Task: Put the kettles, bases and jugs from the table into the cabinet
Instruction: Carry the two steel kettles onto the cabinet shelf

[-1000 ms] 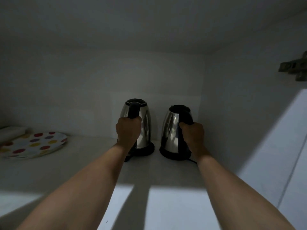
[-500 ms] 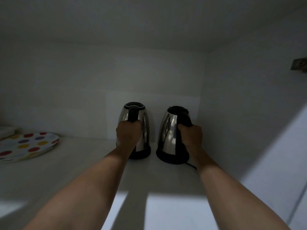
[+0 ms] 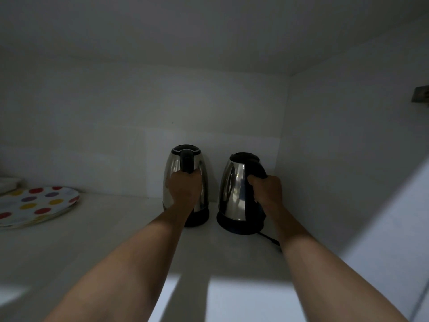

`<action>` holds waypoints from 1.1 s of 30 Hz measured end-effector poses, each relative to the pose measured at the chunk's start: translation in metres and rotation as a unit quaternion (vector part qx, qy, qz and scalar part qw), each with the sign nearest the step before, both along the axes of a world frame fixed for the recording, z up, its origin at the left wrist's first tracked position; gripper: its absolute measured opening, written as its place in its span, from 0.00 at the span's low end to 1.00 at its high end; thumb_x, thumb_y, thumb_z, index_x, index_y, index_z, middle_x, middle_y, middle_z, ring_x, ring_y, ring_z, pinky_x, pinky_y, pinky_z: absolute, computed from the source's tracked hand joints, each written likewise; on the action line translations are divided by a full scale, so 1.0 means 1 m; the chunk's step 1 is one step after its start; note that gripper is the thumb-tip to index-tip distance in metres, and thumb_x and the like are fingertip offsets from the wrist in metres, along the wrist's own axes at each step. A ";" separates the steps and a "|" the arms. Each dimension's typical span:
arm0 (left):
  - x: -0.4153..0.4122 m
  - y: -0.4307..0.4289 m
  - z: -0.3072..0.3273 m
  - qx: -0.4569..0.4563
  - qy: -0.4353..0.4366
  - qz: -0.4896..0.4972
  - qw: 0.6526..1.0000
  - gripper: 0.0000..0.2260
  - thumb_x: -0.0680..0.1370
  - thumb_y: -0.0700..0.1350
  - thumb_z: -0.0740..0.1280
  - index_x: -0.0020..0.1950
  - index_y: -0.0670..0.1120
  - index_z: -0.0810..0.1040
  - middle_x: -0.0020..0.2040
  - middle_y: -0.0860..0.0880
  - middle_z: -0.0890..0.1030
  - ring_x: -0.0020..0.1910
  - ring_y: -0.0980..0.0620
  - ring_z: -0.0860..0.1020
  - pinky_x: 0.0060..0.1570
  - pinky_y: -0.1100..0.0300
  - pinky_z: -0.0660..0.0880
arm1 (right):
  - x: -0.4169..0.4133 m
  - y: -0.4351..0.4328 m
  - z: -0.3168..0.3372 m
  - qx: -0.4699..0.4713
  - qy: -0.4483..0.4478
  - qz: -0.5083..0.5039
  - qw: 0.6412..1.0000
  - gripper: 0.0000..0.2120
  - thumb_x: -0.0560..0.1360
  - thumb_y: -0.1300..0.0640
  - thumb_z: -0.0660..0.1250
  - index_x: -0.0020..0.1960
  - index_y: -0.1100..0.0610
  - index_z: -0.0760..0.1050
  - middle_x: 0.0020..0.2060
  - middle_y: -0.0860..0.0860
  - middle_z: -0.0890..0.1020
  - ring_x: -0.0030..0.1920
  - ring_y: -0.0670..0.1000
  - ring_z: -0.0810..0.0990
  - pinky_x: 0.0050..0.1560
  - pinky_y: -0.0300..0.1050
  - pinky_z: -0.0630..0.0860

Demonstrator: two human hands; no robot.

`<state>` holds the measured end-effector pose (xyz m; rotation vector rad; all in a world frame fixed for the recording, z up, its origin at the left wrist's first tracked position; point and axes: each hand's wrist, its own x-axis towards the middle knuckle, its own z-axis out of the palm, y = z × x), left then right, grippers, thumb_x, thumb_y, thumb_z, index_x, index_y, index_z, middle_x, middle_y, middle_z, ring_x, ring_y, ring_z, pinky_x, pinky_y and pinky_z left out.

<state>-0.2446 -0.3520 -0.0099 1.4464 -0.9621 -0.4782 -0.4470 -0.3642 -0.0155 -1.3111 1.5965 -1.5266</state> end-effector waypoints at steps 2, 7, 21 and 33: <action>-0.001 -0.002 0.002 -0.003 0.002 -0.008 1.000 0.16 0.78 0.50 0.68 0.48 0.35 0.82 0.40 0.42 0.81 0.41 0.43 0.80 0.41 0.56 0.74 | -0.002 -0.002 0.000 0.000 0.000 0.000 1.000 0.12 0.72 0.55 0.73 0.34 0.60 0.76 0.28 0.56 0.79 0.26 0.53 0.76 0.27 0.40 0.69; -0.003 -0.006 0.000 0.018 -0.033 -0.034 0.999 0.19 0.79 0.53 0.67 0.47 0.35 0.82 0.41 0.41 0.81 0.42 0.41 0.81 0.39 0.58 0.71 | -0.006 -0.005 0.002 -0.003 -0.002 0.007 1.000 0.13 0.72 0.57 0.73 0.33 0.59 0.76 0.28 0.55 0.78 0.25 0.51 0.75 0.27 0.40 0.69; -0.017 -0.022 -0.008 0.030 0.026 -0.150 0.988 0.31 0.72 0.63 0.59 0.59 0.38 0.79 0.49 0.38 0.84 0.50 0.38 0.82 0.51 0.50 0.76 | -0.024 -0.003 0.000 -0.015 0.120 -0.033 0.992 0.12 0.77 0.53 0.70 0.51 0.62 0.77 0.44 0.55 0.80 0.45 0.56 0.80 0.43 0.43 0.73; -0.014 -0.018 -0.007 0.012 0.030 -0.222 0.974 0.13 0.82 0.51 0.62 0.59 0.44 0.75 0.42 0.42 0.78 0.41 0.45 0.77 0.46 0.55 0.73 | -0.026 0.009 -0.004 -0.007 0.091 -0.025 0.996 0.24 0.76 0.46 0.74 0.58 0.64 0.74 0.48 0.55 0.78 0.49 0.54 0.78 0.45 0.43 0.70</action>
